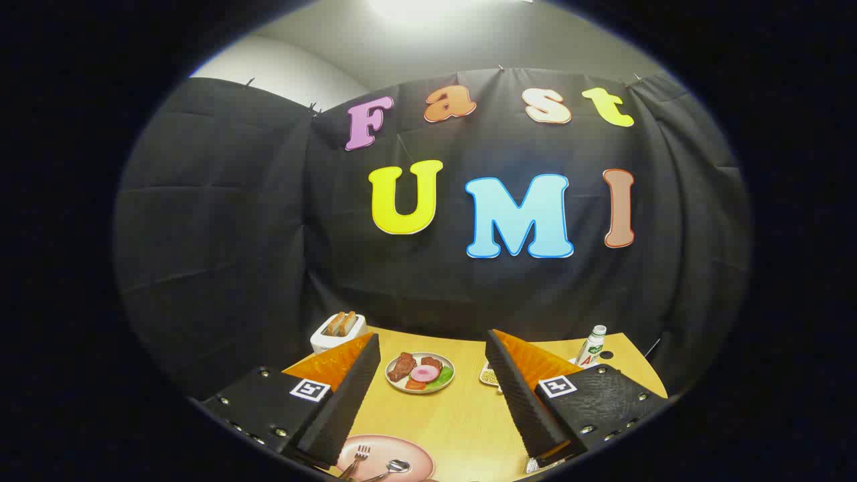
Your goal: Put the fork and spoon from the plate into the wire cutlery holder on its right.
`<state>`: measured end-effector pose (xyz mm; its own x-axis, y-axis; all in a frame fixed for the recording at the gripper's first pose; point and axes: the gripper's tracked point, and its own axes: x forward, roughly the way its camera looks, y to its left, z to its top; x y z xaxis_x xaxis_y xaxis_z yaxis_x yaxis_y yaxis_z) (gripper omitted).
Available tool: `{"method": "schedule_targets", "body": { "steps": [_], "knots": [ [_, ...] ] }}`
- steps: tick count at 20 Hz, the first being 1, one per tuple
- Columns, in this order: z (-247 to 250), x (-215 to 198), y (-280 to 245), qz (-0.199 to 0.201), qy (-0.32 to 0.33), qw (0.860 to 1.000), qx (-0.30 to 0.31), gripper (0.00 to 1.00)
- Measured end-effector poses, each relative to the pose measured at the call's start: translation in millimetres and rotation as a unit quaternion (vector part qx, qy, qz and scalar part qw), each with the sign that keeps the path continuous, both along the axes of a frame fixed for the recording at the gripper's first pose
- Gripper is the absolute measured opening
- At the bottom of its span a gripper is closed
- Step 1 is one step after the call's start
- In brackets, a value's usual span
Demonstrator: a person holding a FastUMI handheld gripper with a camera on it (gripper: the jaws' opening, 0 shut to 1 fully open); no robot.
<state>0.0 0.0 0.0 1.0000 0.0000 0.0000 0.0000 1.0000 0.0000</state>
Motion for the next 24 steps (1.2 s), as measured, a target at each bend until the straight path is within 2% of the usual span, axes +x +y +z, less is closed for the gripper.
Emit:
{"method": "schedule_targets", "body": {
  "steps": [11, 18, 24],
  "knots": [
    [-1, -18, -4, -0.032, 0.001, 0.999, 0.029, 0.97],
    [-8, -16, -5, -0.036, 0.011, 0.999, 0.031, 0.97],
    [-64, -4, 2, -0.023, 0.094, 0.994, 0.058, 0.97]
  ]
}}
